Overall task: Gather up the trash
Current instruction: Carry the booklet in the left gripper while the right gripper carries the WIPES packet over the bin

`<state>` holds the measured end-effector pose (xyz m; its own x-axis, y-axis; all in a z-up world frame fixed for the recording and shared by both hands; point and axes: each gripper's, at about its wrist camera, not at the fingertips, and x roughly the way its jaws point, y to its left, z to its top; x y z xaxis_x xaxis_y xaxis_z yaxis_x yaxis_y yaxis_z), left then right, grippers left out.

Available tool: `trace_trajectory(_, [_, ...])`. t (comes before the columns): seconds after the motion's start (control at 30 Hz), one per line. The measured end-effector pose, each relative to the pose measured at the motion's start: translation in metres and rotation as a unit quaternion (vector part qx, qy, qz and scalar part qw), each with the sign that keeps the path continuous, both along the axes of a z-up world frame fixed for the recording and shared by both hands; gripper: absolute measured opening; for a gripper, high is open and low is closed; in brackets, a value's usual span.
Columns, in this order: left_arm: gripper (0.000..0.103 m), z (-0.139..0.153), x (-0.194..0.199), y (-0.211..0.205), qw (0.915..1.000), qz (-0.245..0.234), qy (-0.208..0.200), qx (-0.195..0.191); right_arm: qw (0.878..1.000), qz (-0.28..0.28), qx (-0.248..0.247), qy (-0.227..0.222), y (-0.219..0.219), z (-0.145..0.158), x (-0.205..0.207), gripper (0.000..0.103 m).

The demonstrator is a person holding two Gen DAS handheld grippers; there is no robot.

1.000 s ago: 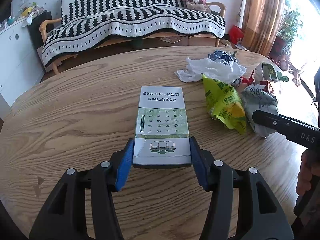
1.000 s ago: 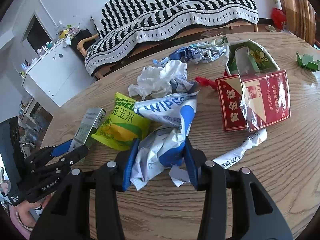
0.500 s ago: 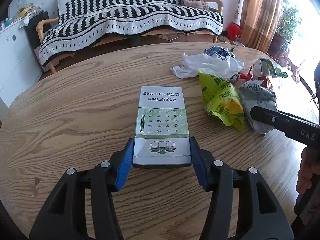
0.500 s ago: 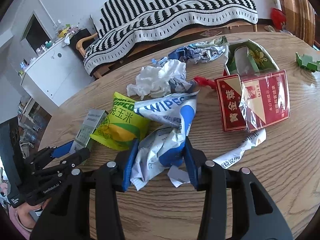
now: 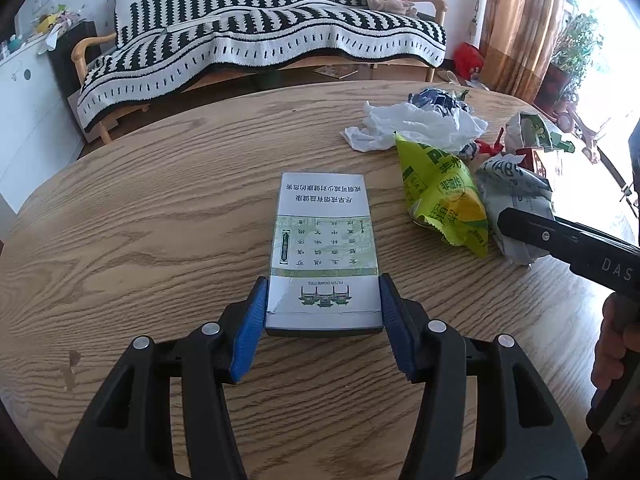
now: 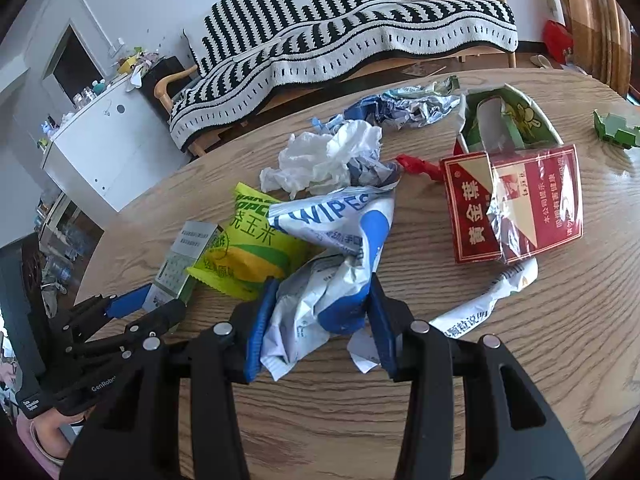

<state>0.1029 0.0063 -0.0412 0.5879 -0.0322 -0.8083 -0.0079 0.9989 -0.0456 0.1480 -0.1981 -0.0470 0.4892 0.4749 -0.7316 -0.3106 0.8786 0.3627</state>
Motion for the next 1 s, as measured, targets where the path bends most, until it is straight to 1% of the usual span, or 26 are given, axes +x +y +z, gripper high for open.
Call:
trace_trajectory(0.17, [0.054,0.001,0.0,0.0,1.0,0.0,0.002,0.004,1.0,0.004,-0.002,0.003,0.004,-0.001,-0.001,0.044])
trace_trajectory(0.27, [0.054,0.007,-0.002,-0.003,1.0,0.0,-0.004,0.005,1.0,0.001,0.011,-0.004,0.003,0.008,-0.003,0.044])
trace_trajectory(0.33, [0.054,0.022,-0.008,-0.006,0.9997,0.002,-0.023,0.002,0.999,0.003,0.031,-0.016,-0.002,0.023,-0.007,0.044])
trace_trajectory(0.37, [0.054,0.036,-0.013,-0.009,0.9991,0.006,-0.042,0.001,0.999,0.001,0.042,-0.027,-0.007,0.033,-0.011,0.044])
trace_trajectory(0.43, [0.054,0.058,-0.024,-0.017,0.9976,0.013,-0.067,-0.007,0.996,-0.016,0.061,-0.058,-0.027,0.061,-0.026,0.044])
trace_trajectory(0.47, [0.054,0.072,-0.033,-0.028,0.9965,0.007,-0.081,-0.017,0.995,-0.023,0.072,-0.07,-0.039,0.072,-0.035,0.044])
trace_trajectory(0.53, [0.054,0.085,-0.045,-0.053,0.9955,-0.01,-0.089,-0.029,0.992,-0.039,0.076,-0.094,-0.073,0.092,-0.06,0.044])
trace_trajectory(0.6, [0.054,0.1,-0.06,-0.096,0.9933,-0.055,-0.09,-0.046,0.99,-0.055,0.075,-0.106,-0.112,0.104,-0.086,0.044])
trace_trajectory(0.63, [0.054,0.106,-0.067,-0.119,0.9915,-0.08,-0.09,-0.049,0.989,-0.072,0.068,-0.113,-0.145,0.11,-0.105,0.044])
trace_trajectory(0.67, [0.054,0.111,-0.074,-0.144,0.9888,-0.108,-0.088,-0.052,0.988,-0.085,0.063,-0.116,-0.167,0.113,-0.119,0.044])
trace_trajectory(0.7, [0.054,0.116,-0.084,-0.177,0.9839,-0.147,-0.086,-0.054,0.987,-0.098,0.059,-0.117,-0.187,0.114,-0.131,0.044])
trace_trajectory(0.73, [0.054,0.118,-0.095,-0.21,0.9785,-0.182,-0.083,-0.051,0.984,-0.123,0.052,-0.114,-0.221,0.112,-0.152,0.044])
trace_trajectory(0.77, [0.054,0.118,-0.106,-0.243,0.9718,-0.218,-0.078,-0.047,0.983,-0.139,0.047,-0.11,-0.239,0.108,-0.166,0.044])
trace_trajectory(0.8, [0.054,0.116,-0.114,-0.265,0.9668,-0.241,-0.071,-0.046,0.981,-0.158,0.043,-0.101,-0.26,0.102,-0.178,0.044])
trace_trajectory(0.83, [0.054,0.11,-0.122,-0.293,0.9605,-0.268,-0.057,-0.048,0.979,-0.182,0.041,-0.086,-0.286,0.09,-0.194,0.044])
trace_trajectory(0.87, [0.054,0.103,-0.128,-0.315,0.9548,-0.29,-0.041,-0.051,0.976,-0.202,0.043,-0.068,-0.306,0.077,-0.206,0.044])
trace_trajectory(0.9, [0.054,0.089,-0.136,-0.344,0.9478,-0.314,-0.014,-0.054,0.973,-0.222,0.047,-0.049,-0.324,0.064,-0.216,0.044])
trace_trajectory(0.93, [0.054,0.077,-0.14,-0.364,0.9427,-0.328,0.011,-0.058,0.967,-0.248,0.057,-0.021,-0.347,0.043,-0.229,0.044])
trace_trajectory(0.97, [0.054,0.058,-0.143,-0.388,0.9372,-0.341,0.047,-0.056,0.96,-0.271,0.066,0.005,-0.367,0.025,-0.239,0.044])
trace_trajectory(1.0, [0.054,0.046,-0.143,-0.402,0.9334,-0.348,0.069,-0.056,0.957,-0.28,0.072,0.017,-0.376,0.016,-0.244,0.044])
